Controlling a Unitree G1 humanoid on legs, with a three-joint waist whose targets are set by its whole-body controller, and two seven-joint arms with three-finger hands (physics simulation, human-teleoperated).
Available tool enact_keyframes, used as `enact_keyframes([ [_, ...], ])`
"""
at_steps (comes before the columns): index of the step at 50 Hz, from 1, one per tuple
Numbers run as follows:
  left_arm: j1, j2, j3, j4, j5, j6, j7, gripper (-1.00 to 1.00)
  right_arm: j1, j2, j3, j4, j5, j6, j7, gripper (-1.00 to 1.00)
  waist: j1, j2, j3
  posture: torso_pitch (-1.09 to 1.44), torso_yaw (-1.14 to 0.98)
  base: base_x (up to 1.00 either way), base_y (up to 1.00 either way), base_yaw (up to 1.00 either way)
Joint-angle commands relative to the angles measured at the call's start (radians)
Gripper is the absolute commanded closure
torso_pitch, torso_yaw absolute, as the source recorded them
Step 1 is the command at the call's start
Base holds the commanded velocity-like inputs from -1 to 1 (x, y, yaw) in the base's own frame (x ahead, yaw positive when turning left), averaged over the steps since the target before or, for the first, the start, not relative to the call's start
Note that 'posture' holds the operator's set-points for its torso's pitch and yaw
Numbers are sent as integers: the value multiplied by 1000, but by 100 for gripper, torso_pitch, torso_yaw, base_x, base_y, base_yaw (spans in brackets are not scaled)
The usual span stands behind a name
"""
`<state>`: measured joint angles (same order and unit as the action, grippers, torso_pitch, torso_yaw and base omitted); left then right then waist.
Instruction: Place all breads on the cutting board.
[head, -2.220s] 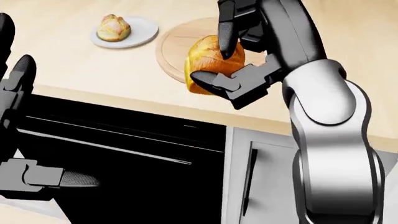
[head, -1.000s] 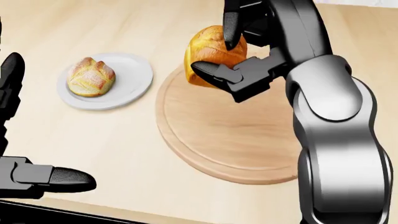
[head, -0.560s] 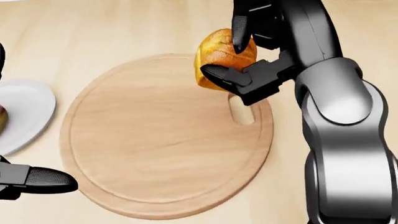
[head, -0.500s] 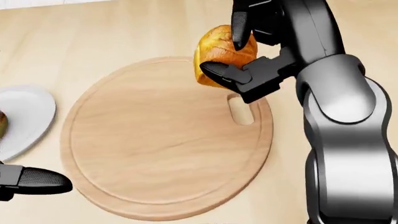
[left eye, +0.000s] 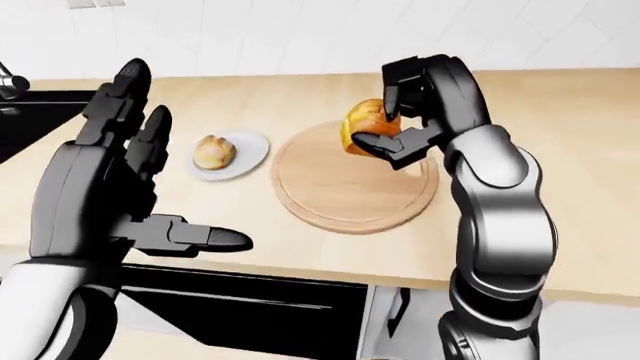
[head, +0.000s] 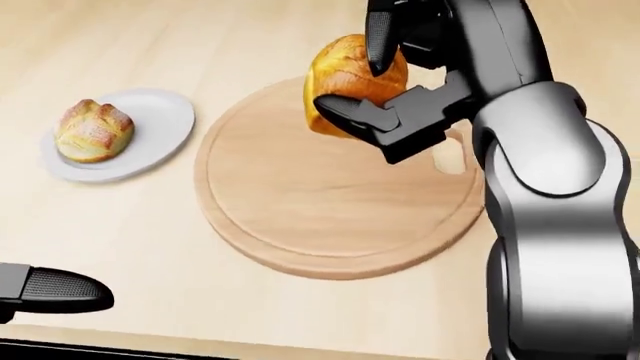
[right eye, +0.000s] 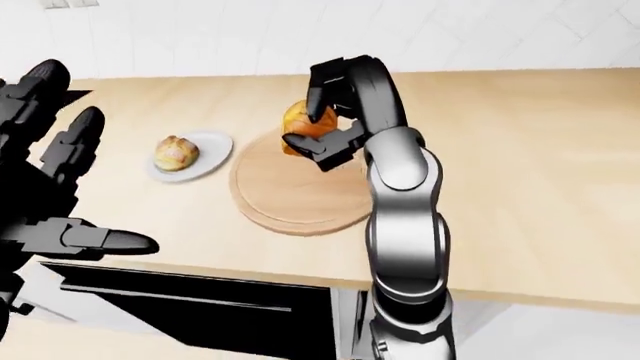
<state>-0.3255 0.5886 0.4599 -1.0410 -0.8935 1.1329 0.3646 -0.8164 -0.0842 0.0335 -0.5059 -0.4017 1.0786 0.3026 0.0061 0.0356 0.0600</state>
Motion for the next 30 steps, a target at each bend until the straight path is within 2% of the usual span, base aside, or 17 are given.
enact_keyframes([
  [1, -26, 4, -1, -6, 14, -29, -3, -100, -40, -9, -16, -42, -2, -51, -13, 100, -14, -7, -14, 0, 0, 0, 0, 0],
  [2, -31, 0, -6, -6, 23, -24, -8, -100, -43, -10, -16, -44, -3, -47, -12, 100, -7, -19, -16, 0, 0, 0, 0, 0],
  [4, -45, -18, -15, -6, 56, -6, -28, -100, -43, -10, -17, -39, -2, -51, -14, 100, 2, -2, -14, 0, 0, 0, 0, 0],
  [9, -97, -61, -48, 0, 153, 44, -90, -100, -39, -14, -26, -22, 7, -72, -21, 100, -1, 11, -17, 0, 0, 0, 0, 0],
  [12, -145, -76, -66, 18, 204, 73, -121, -100, -48, -23, -27, -21, 9, -65, -15, 100, -4, 14, -18, 0, 0, 0, 0, 0],
  [18, -236, -93, -58, 30, 253, 147, -166, -100, -83, -34, -13, 77, -12, -98, 0, 100, -12, 14, -20, 0, 0, 0, 0, 0],
  [23, -245, -101, -65, 43, 301, 146, -202, -100, -108, -36, -31, 180, -17, -157, -9, 100, -15, 13, -24, 0, 0, 0, 0, 0],
  [30, -239, -122, -68, 36, 360, 151, -249, -100, -154, -42, -26, 292, -40, -213, -9, 100, -14, 9, -31, 0, 0, 0, 0, 0],
])
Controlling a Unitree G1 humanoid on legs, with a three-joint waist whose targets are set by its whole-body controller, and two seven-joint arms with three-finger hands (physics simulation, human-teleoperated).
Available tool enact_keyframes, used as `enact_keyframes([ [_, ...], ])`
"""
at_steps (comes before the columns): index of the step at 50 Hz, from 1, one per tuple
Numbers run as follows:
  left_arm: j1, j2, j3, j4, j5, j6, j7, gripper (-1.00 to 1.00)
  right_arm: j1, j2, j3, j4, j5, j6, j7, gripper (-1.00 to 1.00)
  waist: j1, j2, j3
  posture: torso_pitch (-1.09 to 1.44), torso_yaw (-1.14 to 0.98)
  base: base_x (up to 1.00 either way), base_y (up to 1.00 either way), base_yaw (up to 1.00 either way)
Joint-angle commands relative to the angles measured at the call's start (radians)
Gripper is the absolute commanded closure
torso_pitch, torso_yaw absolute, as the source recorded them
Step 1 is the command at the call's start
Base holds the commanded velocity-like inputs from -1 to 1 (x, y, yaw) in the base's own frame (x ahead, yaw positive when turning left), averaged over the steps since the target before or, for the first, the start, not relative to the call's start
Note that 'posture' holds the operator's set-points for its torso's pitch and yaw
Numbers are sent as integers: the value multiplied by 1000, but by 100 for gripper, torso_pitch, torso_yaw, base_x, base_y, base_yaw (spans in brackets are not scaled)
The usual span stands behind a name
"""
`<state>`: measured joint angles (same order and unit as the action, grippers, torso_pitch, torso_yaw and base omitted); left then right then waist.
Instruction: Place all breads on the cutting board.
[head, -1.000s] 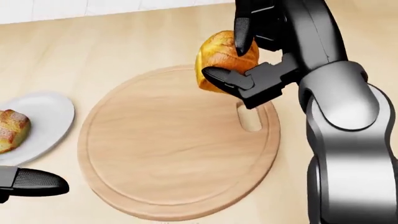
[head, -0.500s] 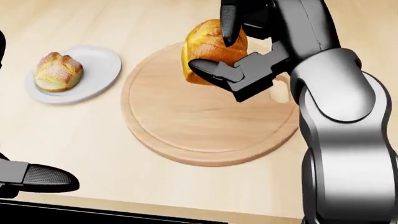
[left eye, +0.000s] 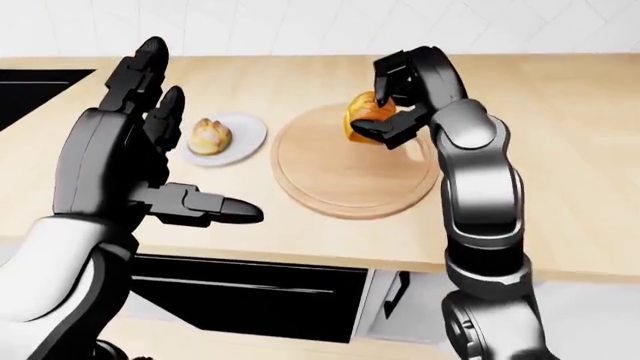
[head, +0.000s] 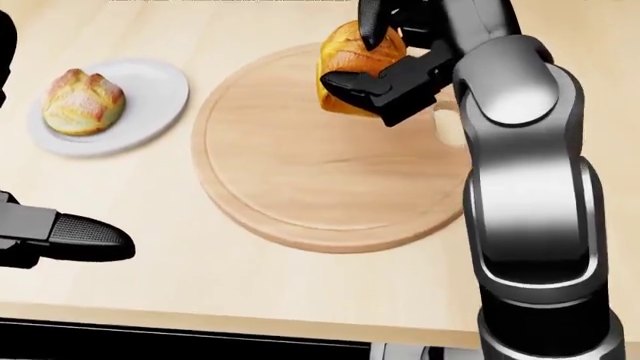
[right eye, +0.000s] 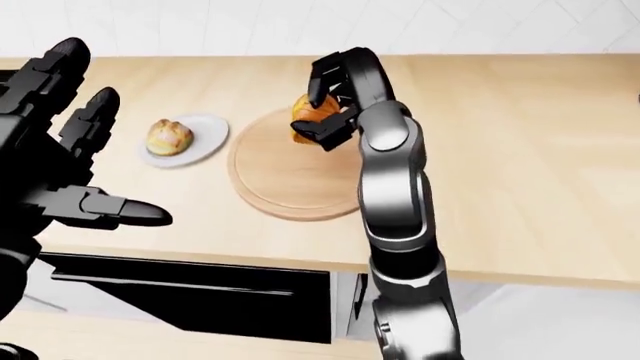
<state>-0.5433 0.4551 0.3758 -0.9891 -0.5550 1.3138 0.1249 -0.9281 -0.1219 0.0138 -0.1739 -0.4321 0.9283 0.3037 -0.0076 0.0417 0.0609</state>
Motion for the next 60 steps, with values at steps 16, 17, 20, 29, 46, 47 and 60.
enact_keyframes([
  [16, -15, -15, 25, -30, 111, -19, -90, -100, -4, -27, -24, -18, -127, -95, 25, 100, 1, -6, -37, 0, 0, 0, 0, 0],
  [17, -15, -16, 25, -31, 116, -19, -94, -100, -2, -26, -27, -14, -127, -97, 23, 100, 1, -6, -37, 0, 0, 0, 0, 0],
  [20, -10, -20, 24, -32, 131, -20, -106, -100, 4, -26, -30, 3, -129, -102, 15, 100, 0, -7, -37, 0, 0, 0, 0, 0],
  [29, -13, -29, 24, -40, 168, -11, -138, -100, 35, -23, -33, 44, -118, -125, -1, 75, -1, -8, -33, 0, 0, 0, 0, 0],
  [46, -21, -48, 10, -39, 227, -9, -175, -100, 96, -22, -23, 71, -141, -144, 33, -7, 2, -13, -30, 0, 0, 0, 0, 0],
  [47, -16, -49, 9, -39, 230, -13, -179, -100, 99, -23, -22, 74, -144, -145, 35, -13, 2, -13, -30, 0, 0, 0, 0, 0],
  [60, -81, -33, 1, -15, 249, 21, -192, -100, 97, -28, -9, -63, -241, -57, 158, -100, 5, -15, -31, 0, 0, 0, 0, 0],
])
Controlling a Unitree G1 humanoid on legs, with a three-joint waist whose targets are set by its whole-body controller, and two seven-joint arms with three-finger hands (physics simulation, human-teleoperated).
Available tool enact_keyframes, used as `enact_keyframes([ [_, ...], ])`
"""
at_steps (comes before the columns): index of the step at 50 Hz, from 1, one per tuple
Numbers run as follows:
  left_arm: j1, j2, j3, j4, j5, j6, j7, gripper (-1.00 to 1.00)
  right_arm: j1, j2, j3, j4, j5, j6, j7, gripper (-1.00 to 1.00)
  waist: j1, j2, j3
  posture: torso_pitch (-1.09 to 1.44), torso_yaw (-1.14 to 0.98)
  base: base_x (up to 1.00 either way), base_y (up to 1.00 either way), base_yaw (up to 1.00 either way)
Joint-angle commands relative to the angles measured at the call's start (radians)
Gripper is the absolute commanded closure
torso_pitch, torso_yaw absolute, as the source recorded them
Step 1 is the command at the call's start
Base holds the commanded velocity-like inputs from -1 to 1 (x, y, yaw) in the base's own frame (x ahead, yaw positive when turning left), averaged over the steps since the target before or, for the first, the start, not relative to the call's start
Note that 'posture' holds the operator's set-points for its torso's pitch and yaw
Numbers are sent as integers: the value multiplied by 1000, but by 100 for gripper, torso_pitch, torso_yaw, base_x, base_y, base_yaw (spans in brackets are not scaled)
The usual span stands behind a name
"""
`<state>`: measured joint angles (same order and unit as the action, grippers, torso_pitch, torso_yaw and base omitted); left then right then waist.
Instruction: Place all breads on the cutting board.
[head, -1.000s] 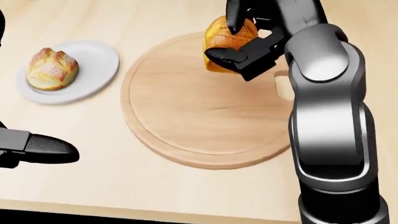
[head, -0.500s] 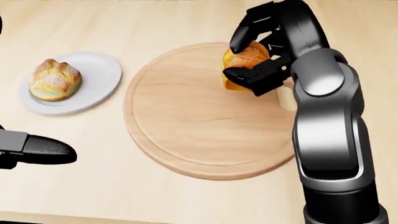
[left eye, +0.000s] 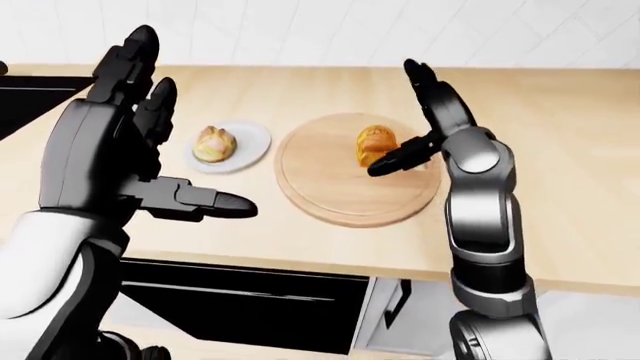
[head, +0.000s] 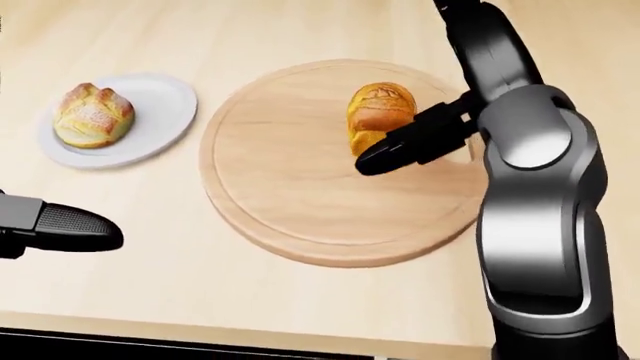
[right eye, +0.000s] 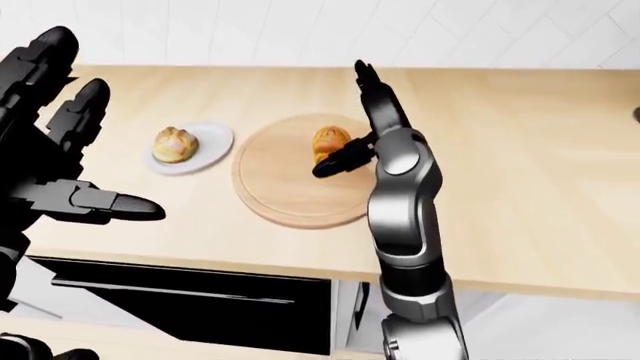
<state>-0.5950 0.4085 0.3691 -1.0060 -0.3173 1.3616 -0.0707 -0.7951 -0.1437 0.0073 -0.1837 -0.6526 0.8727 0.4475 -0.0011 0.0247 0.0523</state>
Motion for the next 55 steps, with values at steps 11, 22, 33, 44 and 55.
enact_keyframes([
  [11, -195, 56, -155, 419, 153, -204, -43, -100, -46, 11, 25, -286, -135, 132, 151, -100, 7, 1, -25, 0, 0, 0, 0, 0],
  [22, -284, 12, -226, 836, 417, -451, -127, -100, -72, 35, 53, -367, -246, 158, 241, -100, 3, 1, -33, 0, 0, 0, 0, 0],
  [33, -361, -7, -221, 1213, 592, -719, -95, -100, -68, 59, 36, -368, -279, 125, 266, -100, -1, -4, -41, 0, 0, 0, 0, 0],
  [44, -367, 8, -208, 1344, 586, -787, -83, -100, -30, 73, 28, -353, -256, 93, 229, -100, -6, 2, -46, 0, 0, 0, 0, 0],
  [55, -372, 4, -224, 1469, 604, -873, -71, -100, -25, 64, 24, -343, -230, 94, 206, -100, -8, 4, -46, 0, 0, 0, 0, 0],
])
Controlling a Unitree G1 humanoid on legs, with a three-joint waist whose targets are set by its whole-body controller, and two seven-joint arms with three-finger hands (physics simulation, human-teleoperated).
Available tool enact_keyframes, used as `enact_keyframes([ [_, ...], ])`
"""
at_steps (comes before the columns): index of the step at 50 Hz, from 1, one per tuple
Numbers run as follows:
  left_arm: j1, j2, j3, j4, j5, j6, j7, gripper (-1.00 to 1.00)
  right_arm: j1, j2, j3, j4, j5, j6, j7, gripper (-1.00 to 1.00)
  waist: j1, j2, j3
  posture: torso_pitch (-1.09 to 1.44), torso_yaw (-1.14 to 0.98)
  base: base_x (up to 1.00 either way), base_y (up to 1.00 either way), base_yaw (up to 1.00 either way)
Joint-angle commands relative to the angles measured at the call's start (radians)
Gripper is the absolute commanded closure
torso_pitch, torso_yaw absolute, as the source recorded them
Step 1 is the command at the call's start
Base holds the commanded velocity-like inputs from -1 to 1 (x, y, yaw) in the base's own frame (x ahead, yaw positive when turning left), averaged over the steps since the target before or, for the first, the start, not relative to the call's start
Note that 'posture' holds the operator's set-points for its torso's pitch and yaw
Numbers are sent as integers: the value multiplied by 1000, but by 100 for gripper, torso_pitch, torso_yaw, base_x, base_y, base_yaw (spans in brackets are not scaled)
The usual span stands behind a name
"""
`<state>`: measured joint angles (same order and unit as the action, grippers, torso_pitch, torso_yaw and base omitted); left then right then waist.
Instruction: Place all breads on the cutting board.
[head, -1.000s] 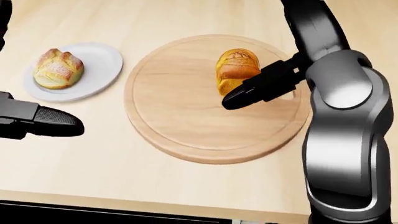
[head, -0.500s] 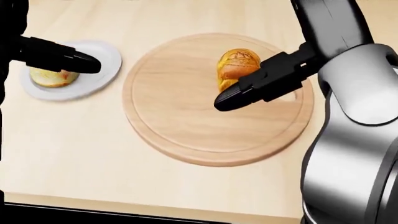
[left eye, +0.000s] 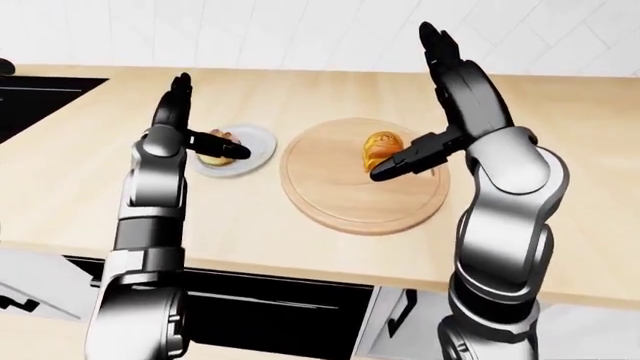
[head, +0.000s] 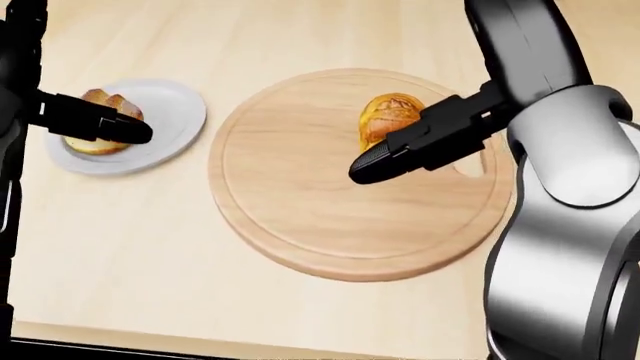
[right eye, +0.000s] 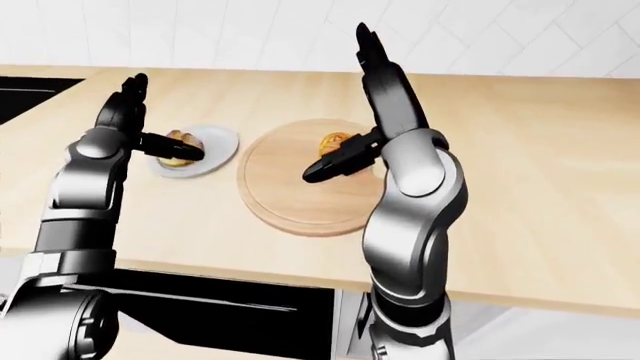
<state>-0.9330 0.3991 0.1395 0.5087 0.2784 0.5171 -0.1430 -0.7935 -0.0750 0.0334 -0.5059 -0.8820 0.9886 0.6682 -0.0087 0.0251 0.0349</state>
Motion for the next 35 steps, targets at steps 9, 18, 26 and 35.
enact_keyframes([
  [9, -19, 12, 3, 18, 27, -74, -6, -86, -20, -4, 1, -18, 11, -22, -29, -100, -1, 4, -27, 0, 0, 0, 0, 0],
  [18, -38, 17, 9, 93, 28, -106, 8, -44, -10, -4, 5, -15, 22, -28, -43, -100, 2, 3, -30, 0, 0, 0, 0, 0],
  [26, -46, 18, 2, 110, 38, -118, 27, -29, -1, -3, 3, -16, 27, -35, -47, -100, 4, 2, -31, 0, 0, 0, 0, 0],
  [35, -30, 19, -11, 116, 90, -154, 35, 5, 1, -6, 4, -16, 27, -35, -44, -100, 4, 3, -34, 0, 0, 0, 0, 0],
])
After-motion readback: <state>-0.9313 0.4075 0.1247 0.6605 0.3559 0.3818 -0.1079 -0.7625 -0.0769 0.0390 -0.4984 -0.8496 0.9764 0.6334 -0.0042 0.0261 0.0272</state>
